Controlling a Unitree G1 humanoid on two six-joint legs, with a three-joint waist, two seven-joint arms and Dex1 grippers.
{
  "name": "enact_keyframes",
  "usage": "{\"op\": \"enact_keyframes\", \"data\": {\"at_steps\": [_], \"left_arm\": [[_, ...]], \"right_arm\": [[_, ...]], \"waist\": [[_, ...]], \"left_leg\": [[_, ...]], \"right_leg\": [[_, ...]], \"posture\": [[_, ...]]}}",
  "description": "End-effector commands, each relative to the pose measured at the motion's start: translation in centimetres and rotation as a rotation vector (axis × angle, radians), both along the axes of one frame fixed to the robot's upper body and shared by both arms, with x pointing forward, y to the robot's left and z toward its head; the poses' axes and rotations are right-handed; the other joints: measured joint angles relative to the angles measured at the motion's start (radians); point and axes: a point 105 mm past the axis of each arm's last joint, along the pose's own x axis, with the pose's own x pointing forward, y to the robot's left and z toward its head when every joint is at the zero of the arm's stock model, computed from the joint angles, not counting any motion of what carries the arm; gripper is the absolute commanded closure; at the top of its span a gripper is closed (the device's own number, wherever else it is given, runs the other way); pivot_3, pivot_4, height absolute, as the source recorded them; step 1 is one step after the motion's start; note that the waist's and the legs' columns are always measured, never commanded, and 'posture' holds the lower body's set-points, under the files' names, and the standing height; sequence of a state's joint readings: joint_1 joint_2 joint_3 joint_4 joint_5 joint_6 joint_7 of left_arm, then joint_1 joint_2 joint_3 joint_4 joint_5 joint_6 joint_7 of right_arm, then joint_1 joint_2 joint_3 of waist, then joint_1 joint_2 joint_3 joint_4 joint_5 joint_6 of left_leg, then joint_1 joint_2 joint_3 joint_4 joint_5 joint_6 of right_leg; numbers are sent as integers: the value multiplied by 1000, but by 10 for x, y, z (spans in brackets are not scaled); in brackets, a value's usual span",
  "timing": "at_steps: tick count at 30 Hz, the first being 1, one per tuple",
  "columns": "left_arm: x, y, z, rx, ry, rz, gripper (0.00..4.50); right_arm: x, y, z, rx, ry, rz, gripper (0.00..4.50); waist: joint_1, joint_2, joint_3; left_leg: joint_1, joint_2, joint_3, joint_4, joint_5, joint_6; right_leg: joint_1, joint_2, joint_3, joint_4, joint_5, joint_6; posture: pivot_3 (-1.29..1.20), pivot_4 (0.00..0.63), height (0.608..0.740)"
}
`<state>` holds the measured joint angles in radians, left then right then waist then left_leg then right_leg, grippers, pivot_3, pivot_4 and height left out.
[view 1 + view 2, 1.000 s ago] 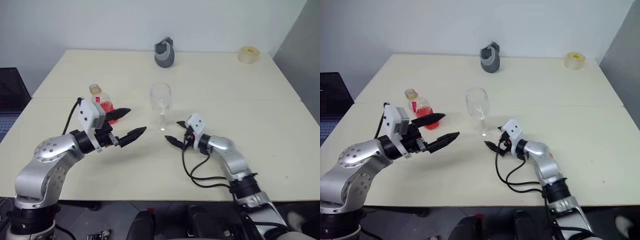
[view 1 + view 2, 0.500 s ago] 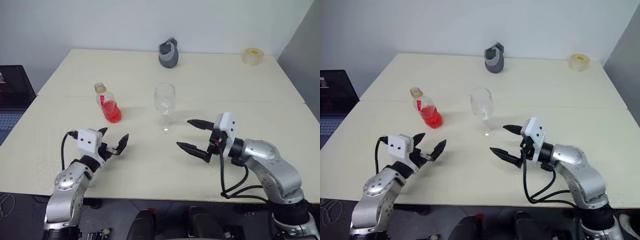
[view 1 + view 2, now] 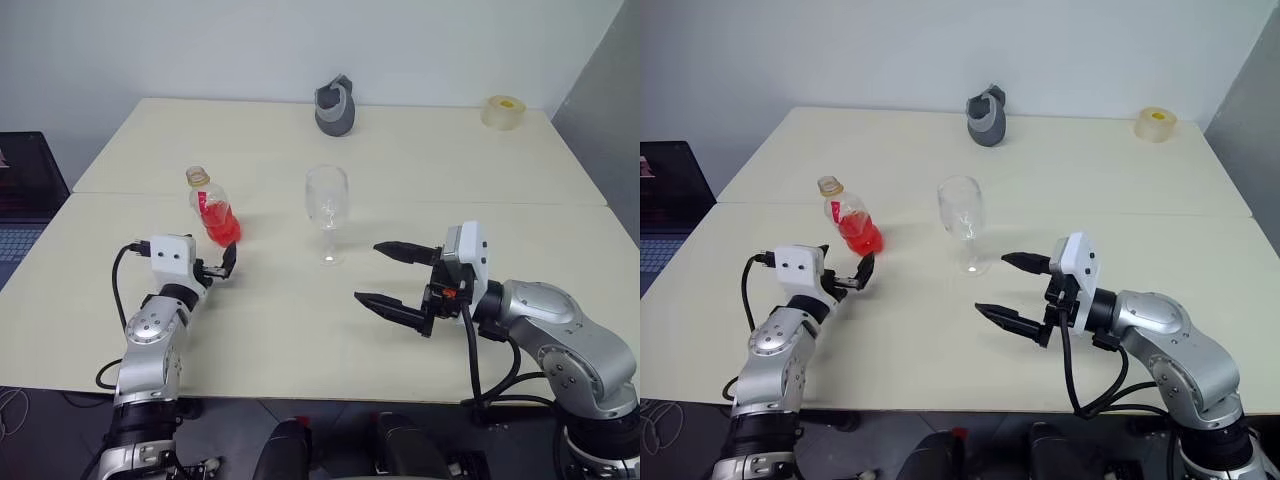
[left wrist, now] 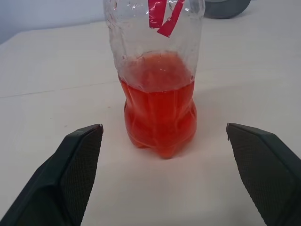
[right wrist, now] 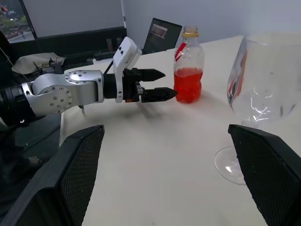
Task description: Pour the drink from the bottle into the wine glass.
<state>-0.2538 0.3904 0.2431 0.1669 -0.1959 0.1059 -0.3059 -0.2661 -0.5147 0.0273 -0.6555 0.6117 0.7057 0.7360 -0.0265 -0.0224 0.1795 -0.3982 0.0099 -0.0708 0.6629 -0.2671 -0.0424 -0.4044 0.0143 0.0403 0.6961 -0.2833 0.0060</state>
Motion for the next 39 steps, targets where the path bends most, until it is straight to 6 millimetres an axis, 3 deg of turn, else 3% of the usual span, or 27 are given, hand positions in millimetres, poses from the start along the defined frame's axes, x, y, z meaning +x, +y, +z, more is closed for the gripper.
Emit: {"op": "enact_keyframes", "data": {"at_steps": [1, 14, 23, 26, 31, 35, 39], "left_arm": [[8, 2, 16, 10, -55, -14, 0], [42, 3, 34, 40, -76, -50, 0], [59, -4, 32, 2, -68, -81, 0], [60, -6, 31, -25, -65, -98, 530], [61, -7, 27, -111, -37, -128, 2028], [60, -7, 28, -118, -30, -146, 2919], [61, -21, 53, -91, -86, -191, 3461]], "right_arm": [[-7, 6, 12, 1, -73, 23, 10], [-7, 11, 14, -13, -136, 18, 10], [-5, 15, 9, -22, -150, 19, 10], [-4, 16, 10, -18, -157, 19, 0], [-3, 17, 10, -9, -163, 14, 0], [-3, 17, 11, -2, -165, 14, 0], [0, 15, 17, 26, -174, -10, 0]], "waist": [[0, 0, 0], [0, 0, 0], [0, 0, 0], [0, 0, 0], [-1, 0, 0], [-1, 0, 0], [-1, -1, 0]], "left_leg": [[0, 0, 0, 0, 0, 0], [0, 0, 0, 0, 0, 0], [0, 0, 0, 0, 0, 0], [0, 0, 0, 0, 0, 0], [0, 0, -1, 0, 0, 0], [-1, 0, -1, 1, 0, 0], [-1, 0, -1, 1, 0, 0]], "right_leg": [[0, 0, 0, 0, 0, 0], [0, 0, -1, 0, 0, 0], [0, 0, -1, 0, 0, 0], [0, 0, -1, 0, 0, 0], [0, 0, -1, 0, 0, 0], [0, 0, -1, 0, 0, 0], [0, 0, -1, 0, 0, 0]], "posture": [[0, 150, 740], [0, 150, 740], [0, 150, 740], [0, 150, 740], [0, 150, 740], [0, 150, 740], [0, 150, 740]]}}
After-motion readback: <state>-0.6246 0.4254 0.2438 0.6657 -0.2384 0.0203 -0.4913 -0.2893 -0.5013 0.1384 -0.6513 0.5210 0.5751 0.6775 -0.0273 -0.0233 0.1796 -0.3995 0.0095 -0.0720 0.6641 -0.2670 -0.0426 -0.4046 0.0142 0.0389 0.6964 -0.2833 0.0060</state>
